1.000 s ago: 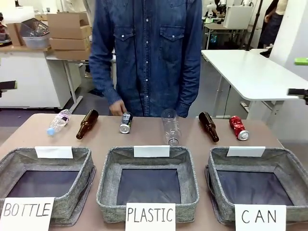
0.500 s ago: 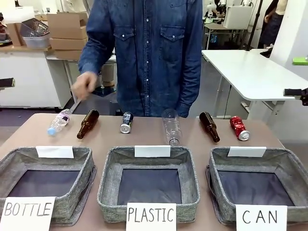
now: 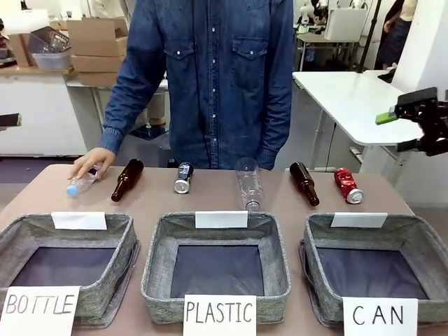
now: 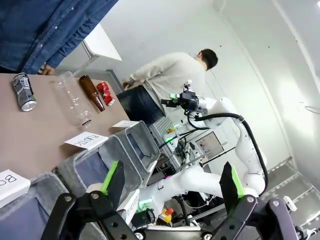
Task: Sort the can waste into the basket.
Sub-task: Pick up the can waste from the table and place it in the right Fabric basket.
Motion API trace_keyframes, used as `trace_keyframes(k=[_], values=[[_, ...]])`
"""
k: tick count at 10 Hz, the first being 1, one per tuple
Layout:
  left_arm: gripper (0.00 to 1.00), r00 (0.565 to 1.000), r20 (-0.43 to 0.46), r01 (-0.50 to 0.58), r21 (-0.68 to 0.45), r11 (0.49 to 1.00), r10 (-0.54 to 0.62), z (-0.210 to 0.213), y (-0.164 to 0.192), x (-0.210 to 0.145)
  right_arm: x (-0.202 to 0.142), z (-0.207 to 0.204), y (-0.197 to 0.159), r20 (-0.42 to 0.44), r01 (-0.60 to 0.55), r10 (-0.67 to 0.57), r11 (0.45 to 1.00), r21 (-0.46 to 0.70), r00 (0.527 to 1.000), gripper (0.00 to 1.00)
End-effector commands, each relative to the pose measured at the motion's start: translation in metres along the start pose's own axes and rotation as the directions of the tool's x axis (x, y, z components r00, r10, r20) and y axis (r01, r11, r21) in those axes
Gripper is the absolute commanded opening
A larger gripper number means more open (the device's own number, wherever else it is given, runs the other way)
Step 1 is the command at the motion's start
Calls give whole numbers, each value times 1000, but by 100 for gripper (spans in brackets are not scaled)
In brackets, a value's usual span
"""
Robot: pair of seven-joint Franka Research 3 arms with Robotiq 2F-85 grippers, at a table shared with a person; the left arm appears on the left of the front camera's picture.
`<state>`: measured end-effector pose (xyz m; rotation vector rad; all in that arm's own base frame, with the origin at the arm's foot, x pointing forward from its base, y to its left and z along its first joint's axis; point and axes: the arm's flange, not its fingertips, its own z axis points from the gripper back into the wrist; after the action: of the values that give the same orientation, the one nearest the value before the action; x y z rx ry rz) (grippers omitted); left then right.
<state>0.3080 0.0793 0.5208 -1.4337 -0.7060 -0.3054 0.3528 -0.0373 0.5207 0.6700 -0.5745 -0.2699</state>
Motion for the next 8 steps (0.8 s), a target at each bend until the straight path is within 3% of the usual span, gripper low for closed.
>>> trace_keyframes(k=[1,2,3,4,5,6,8], values=[[100,1000,8,26,-21,999,-26,0,-2,2,16,-11,-6,-71,24,-63,888,-460,995,100],[100,1000,8,26,-21,999,-26,0,-2,2,14,-12,-9,-99,31,-79,911,-411,992,100],[100,1000,8,26,-21,999,-26,0,-2,2,10,-4,-10,-68,123,-150,948,-294,986,100],[100,1000,8,26,-21,999,-26,0,-2,2,13,-19,-9,3,-17,19,954,-300,1000,100],[100,1000,8,26,-21,999,-26,0,-2,2,13,-19,-9,3,-17,19,954,-300,1000,100],[100,1000,8,26,-21,999,-26,0,-2,2,13,-18,-19,-30,19,-32,934,-356,999,100],[100,1000,8,26,-21,999,-26,0,-2,2,55,-63,-16,-121,-94,44,891,-444,992,100]])
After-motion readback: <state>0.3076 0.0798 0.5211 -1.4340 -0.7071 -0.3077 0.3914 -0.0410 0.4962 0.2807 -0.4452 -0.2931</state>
